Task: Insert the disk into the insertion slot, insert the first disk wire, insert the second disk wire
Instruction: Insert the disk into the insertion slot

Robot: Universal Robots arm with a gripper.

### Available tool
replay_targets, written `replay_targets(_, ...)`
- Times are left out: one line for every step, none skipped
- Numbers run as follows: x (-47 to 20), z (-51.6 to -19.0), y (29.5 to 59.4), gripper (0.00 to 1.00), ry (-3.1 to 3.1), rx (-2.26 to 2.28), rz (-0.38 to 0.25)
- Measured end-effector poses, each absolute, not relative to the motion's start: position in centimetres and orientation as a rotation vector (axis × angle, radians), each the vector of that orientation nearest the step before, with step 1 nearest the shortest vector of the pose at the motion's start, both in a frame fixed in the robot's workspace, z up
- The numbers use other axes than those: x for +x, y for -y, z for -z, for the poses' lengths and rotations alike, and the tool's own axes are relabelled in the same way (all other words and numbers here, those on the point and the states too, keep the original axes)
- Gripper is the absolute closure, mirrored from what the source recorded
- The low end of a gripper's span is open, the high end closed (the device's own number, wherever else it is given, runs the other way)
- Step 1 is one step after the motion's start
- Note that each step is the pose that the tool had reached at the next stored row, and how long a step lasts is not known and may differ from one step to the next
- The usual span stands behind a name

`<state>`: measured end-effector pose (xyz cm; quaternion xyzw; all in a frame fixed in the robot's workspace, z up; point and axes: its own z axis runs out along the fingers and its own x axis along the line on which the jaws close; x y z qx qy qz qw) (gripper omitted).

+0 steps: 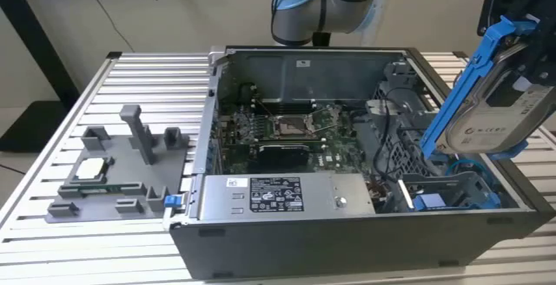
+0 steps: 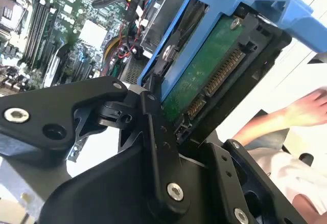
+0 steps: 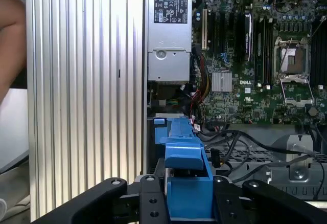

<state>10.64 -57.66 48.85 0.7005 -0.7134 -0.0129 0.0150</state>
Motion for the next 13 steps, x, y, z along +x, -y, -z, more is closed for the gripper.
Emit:
replay_targets(10.6,-48.9,57.7,1.00,2.220,2.180,0.040)
replay_targets(10.6,-48.9,57.7,1.00,2.220,2.180,0.040)
replay_targets(10.6,-48.8,57.7,1.00,2.220,2.180,0.040)
replay_targets(10.7,-48.8,57.7,1.00,2.220,2.180,0.040)
replay_targets(10.7,-48.7,57.7,1.00,2.220,2.180,0.040)
replay_targets(10.7,-48.6,57.7,1.00,2.220,2.180,0.040)
replay_targets(10.7,-48.5,57.7,1.00,2.220,2.180,0.040)
replay_targets(10.7,-48.3,57.7,1.00,2.220,2.180,0.040)
replay_targets(10.7,-48.1,57.8,1.00,2.220,2.180,0.040)
replay_targets(10.8,-47.9,57.8,1.00,2.220,2.180,0.040)
replay_targets(10.8,-47.8,57.8,1.00,2.220,2.180,0.040)
replay_targets(10.8,-47.6,57.8,1.00,2.220,2.180,0.040)
replay_targets(10.8,-47.4,57.8,1.00,2.220,2.180,0.040)
